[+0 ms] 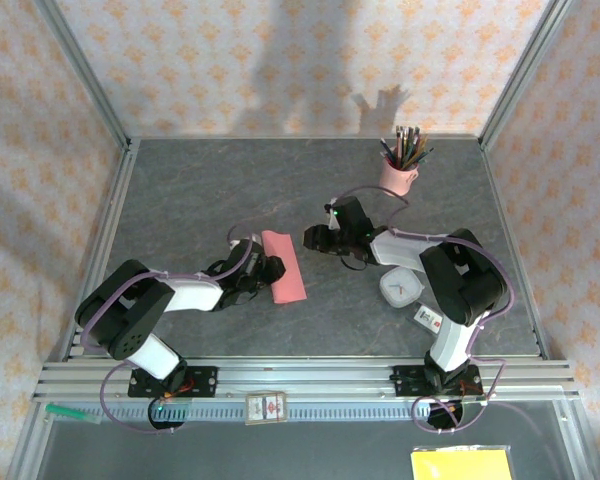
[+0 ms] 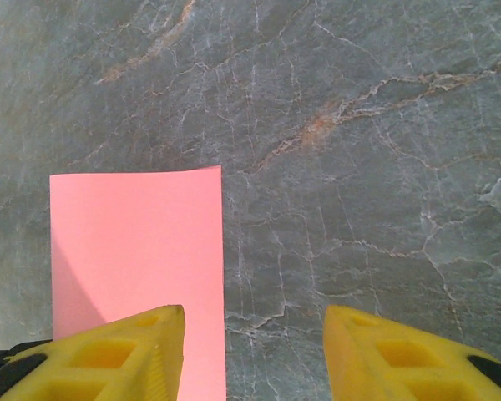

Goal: Fold a paper plane with a square sheet of paper (pick it up from the middle)
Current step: First fold in half a square sheet of paper at the center of the table.

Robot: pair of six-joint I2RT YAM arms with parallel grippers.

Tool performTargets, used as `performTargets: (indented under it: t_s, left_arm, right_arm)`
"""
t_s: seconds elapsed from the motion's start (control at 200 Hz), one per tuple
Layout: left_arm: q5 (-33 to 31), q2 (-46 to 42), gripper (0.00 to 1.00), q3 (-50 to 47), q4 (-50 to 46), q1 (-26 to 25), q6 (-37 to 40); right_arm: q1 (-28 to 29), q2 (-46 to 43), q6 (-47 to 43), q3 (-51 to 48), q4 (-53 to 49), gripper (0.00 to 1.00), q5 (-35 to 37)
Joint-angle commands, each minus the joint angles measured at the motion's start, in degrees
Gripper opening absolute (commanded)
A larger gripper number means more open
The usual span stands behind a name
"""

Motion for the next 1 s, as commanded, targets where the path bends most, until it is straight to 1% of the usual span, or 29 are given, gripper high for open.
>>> performTargets:
  t_s: [0.0,0.175,0.32,0.45,0.761,0.991]
  left_arm:
    - [-9.06,4.92,0.35,-1.53,-6.8,0.94,0.64]
    - [-8.9,5.98,0.35,-1.18,-7.0,0.59,0.8]
    - [-8.87,6.38,0.35,-1.31,-6.96,0.45,0.92]
    - [-8.8,6.8,0.35,-1.4,-6.75,0.32,0.94]
    - [-9.07,6.71,0.34,-1.57,-7.27,0.23,0.99]
    - [-9.15,7.18,0.34,-1.79,-6.93,0.23,1.01]
  right_arm:
    - [-0.39,-1.25,0.13,-0.54,0.16,0.47,-0.67]
    - [-0.39,-1.51,-0.37,-0.9,-0.34,0.46,-2.07]
    - [-0.39,-1.43,-0.74,-0.89,-0.98,0.43,-2.32]
    - [-0.3,-1.01,-0.57,-0.71,-0.9,0.38,-2.94]
    - [0.38,0.23,-0.55,-0.11,-0.98,0.2,-4.77]
    - [0.97,0.9,-0.65,0.5,-1.42,0.19,-5.19]
